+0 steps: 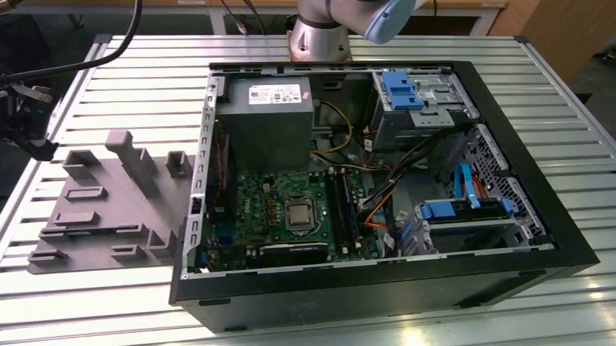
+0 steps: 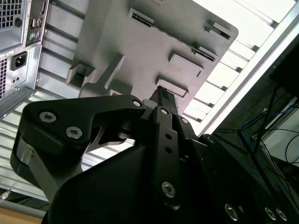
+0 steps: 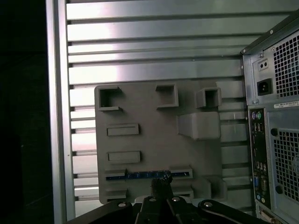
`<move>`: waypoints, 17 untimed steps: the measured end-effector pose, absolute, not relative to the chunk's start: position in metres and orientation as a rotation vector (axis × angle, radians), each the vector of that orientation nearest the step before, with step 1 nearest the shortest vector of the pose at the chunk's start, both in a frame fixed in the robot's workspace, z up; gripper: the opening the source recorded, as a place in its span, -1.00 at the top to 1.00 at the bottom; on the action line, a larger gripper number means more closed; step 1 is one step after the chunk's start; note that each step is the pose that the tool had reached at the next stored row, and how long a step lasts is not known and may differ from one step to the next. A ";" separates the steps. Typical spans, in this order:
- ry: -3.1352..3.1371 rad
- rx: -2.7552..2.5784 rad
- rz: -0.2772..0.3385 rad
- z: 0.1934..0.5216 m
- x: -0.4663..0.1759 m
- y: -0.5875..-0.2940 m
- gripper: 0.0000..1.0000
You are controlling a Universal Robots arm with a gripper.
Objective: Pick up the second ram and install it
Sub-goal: 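Reach for the second ram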
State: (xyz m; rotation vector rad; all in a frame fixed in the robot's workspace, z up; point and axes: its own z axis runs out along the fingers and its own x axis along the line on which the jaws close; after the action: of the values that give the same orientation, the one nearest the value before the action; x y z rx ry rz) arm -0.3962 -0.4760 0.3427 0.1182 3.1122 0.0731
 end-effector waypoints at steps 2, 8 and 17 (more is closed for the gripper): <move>3.112 0.118 0.073 0.342 -0.396 -0.476 0.79; 3.112 0.118 0.073 0.339 -0.397 -0.478 0.79; 3.112 0.118 0.073 0.334 -0.397 -0.479 0.79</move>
State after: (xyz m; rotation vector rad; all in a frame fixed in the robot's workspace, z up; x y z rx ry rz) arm -0.3974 -0.4789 0.3341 0.1180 3.1122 0.0730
